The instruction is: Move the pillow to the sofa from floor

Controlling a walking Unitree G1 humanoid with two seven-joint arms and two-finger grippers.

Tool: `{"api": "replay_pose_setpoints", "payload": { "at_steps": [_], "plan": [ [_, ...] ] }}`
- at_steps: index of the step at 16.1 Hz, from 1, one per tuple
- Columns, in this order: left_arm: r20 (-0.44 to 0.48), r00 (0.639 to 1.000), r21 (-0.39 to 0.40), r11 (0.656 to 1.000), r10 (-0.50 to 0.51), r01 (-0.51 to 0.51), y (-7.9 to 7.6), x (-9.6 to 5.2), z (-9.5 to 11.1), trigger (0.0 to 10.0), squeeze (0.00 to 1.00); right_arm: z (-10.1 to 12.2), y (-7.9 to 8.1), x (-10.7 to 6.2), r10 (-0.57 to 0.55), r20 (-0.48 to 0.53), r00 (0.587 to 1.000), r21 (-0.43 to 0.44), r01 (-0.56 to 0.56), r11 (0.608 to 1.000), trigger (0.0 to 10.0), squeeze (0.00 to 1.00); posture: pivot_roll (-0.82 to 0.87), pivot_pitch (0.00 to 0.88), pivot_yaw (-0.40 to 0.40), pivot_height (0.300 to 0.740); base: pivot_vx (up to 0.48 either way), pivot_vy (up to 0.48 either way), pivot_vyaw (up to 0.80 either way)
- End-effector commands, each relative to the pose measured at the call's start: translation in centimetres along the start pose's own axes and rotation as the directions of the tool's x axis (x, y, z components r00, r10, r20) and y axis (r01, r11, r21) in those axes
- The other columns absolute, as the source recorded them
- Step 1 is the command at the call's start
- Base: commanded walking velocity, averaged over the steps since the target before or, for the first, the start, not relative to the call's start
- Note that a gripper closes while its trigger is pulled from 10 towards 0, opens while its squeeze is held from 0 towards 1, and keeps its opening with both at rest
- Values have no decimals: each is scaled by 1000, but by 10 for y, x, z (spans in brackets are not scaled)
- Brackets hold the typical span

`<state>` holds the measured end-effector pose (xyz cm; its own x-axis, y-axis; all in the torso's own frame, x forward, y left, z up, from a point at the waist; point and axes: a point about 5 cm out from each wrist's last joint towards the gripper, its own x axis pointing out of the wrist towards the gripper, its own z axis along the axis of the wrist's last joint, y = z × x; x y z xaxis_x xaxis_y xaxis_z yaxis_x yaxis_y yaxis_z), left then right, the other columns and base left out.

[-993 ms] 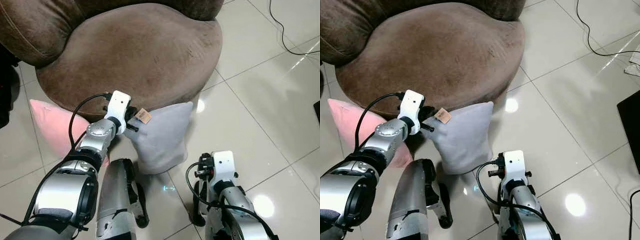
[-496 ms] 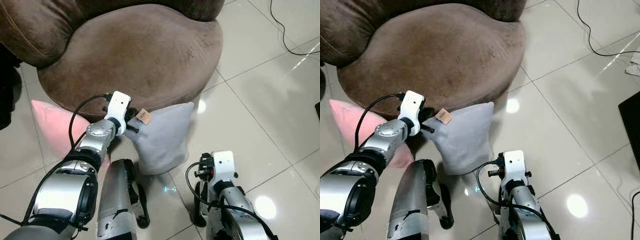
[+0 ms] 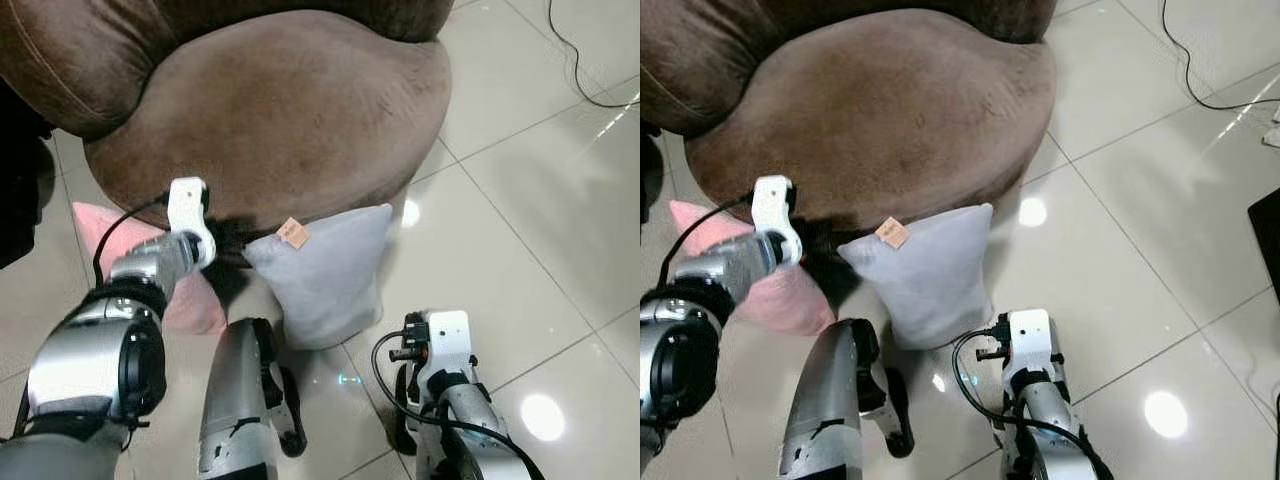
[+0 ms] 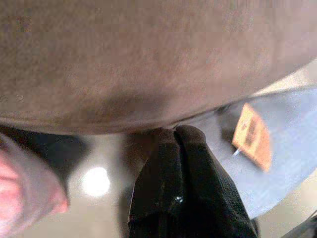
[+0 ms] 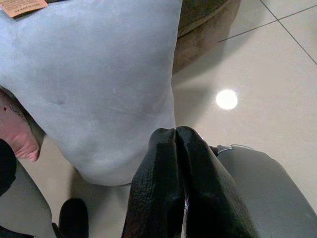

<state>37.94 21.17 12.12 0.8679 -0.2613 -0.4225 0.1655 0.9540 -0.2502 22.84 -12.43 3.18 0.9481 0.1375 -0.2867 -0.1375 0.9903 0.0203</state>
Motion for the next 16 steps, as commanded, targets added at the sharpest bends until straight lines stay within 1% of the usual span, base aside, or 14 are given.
{"api": "replay_pose_setpoints", "payload": {
  "at_steps": [1,2,3,4,6,7,8,9,10,11,13,14,15,16],
  "plan": [
    [-32,999,-19,999,28,-29,6,-2,-8,10000,0,-13,3,-7,-5,-52,999,7,6,1000,10000,0,-238,340,136,569,0,0,0],
    [13,994,166,980,108,-109,9,-2,3,10000,0,-13,3,-7,-11,-50,999,9,12,1000,10000,0,-240,340,140,569,0,0,0],
    [112,966,459,850,234,-259,14,-5,18,10000,0,-13,2,-8,-15,-50,999,10,16,1000,10000,0,-236,336,138,569,0,0,0],
    [361,899,630,647,246,-430,7,-9,47,10000,0,-14,1,-8,-19,-50,999,9,20,1000,10000,0,-237,336,138,569,0,0,0],
    [592,790,607,555,163,-569,-9,-17,77,10000,0,-15,0,-9,-23,-54,998,8,23,1000,10000,0,-237,329,131,569,0,0,0],
    [642,755,600,524,135,-604,-13,-19,82,10000,0,-15,0,-9,-23,-56,998,7,23,1000,10000,0,-236,327,128,569,0,0,0],
    [697,713,618,443,72,-649,-21,-21,85,10000,0,-16,-1,-9,-22,-59,998,5,23,1000,10000,0,-234,323,123,569,0,0,0],
    [712,701,632,401,38,-663,-25,-22,86,10000,0,-16,-1,-9,-22,-61,998,4,22,1000,10000,0,-234,323,123,569,0,0,0],
    [767,630,640,221,-119,-736,-40,-25,87,10000,0,-17,-2,-9,-21,-63,998,2,21,1000,10000,0,-232,318,120,569,0,0,0],
    [783,577,613,129,-234,-780,-50,-28,85,10000,0,-17,-3,-9,-21,-63,998,0,21,1000,10000,0,-232,318,119,569,0,0,0],
    [767,529,596,100,-362,-797,-63,-31,82,10000,0,-17,-4,-9,-20,-66,998,-2,20,1000,10000,0,-226,319,115,569,0,0,0],
    [772,506,590,136,-386,-796,-67,-33,82,10000,0,-17,-5,-8,-18,-67,998,-4,18,1000,10000,0,-224,318,112,569,0,0,0],
    [779,578,626,286,-242,-725,-57,-27,81,10000,1000,-17,-4,-7,-13,-67,998,-7,13,1000,10000,0,-219,319,109,569,0,0,0],
    [718,695,602,534,-35,-594,-41,-16,70,10000,1000,-16,-4,-6,-9,-67,998,-9,9,1000,10000,0,-216,319,107,569,0,0,0]
  ]
}}
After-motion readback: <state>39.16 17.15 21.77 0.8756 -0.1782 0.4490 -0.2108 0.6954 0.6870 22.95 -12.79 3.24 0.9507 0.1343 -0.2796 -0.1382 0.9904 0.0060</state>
